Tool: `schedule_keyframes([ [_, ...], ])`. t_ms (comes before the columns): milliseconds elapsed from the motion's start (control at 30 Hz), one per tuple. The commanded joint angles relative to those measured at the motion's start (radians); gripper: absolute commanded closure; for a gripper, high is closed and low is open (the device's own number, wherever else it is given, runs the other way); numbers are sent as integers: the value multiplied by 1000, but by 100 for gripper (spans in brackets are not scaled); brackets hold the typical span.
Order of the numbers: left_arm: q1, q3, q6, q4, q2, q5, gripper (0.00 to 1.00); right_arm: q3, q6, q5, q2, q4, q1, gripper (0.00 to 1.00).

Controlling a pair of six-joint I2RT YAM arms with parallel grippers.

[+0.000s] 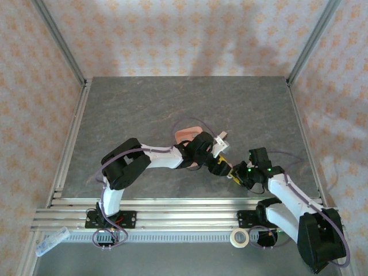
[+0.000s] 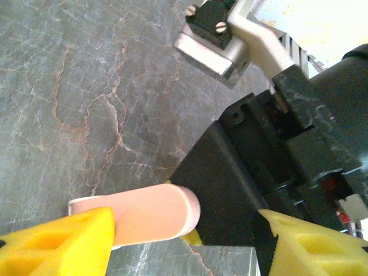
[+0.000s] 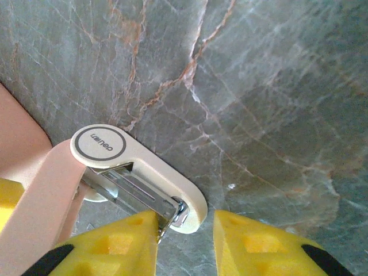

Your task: Load the staples into the stapler

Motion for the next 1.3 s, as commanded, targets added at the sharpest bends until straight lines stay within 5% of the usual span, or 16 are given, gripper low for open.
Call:
schedule_keyframes([
  [0,2,-14,21,-39,-34,-19,36,38,-25,46,-19,-73,-6,69],
  [1267,42,-58,-39,-6,-64,-137,44,218,-33,76,-162,-282,-6,62],
])
